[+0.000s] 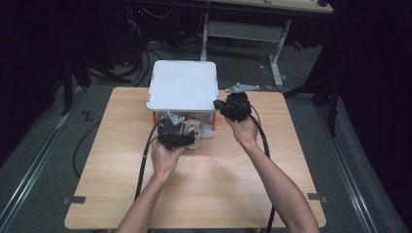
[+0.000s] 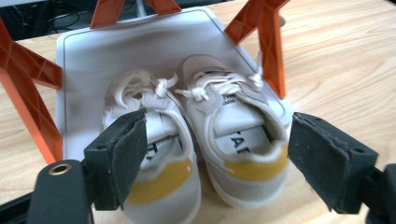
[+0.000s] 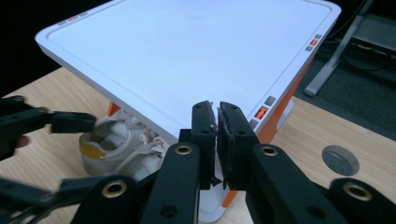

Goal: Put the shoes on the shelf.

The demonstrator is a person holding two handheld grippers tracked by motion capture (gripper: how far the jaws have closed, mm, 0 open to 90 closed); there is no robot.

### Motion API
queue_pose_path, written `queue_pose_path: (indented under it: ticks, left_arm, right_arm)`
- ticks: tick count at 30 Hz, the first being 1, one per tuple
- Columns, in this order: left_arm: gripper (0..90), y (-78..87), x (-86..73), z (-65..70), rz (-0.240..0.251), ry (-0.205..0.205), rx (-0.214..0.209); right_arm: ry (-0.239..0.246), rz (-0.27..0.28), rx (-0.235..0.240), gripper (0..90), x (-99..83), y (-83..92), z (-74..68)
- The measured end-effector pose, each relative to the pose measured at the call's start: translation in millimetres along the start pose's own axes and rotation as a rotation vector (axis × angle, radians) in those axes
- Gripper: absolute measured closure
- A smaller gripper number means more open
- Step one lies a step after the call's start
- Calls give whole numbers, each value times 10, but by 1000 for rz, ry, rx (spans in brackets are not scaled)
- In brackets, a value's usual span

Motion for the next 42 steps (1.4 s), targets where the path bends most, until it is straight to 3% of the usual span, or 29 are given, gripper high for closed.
queue_pose_path:
  ticks: [3, 6, 10, 14, 18, 32, 42]
  left_arm:
    - [195, 88, -55, 2, -12, 2, -7]
    - [192, 158, -139, -2, -25, -7, 14]
    - [181, 228, -278, -3, -60, 21, 34]
    - [166, 173, -435, 49, -123, 24, 50]
    - [168, 63, -470, 100, -148, 37, 56]
    - [224, -106, -425, 171, -134, 52, 82]
    - [237, -198, -374, 163, -115, 82, 62]
  right_arm:
    - [2, -12, -6, 847, -11, -51, 3]
    - [5, -22, -17, 845, -15, -106, 9]
    - [10, -30, -22, 841, 2, -145, 0]
    - [26, -39, -30, 839, 9, -156, -15]
    - [31, -41, -34, 839, 8, -155, -16]
    - [34, -73, -30, 839, 16, -135, -14]
    - [41, -74, -36, 840, 15, -134, -17]
Point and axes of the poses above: each handheld gripper's, and its own axes: y roughly backward along the jaws, x roughly out of its top, z roughly to its right, the point moved 6 cm from there along -y, roughly forward along the jaws, and after that the axes turned 7 degrees about z, right-handed, at the moved point
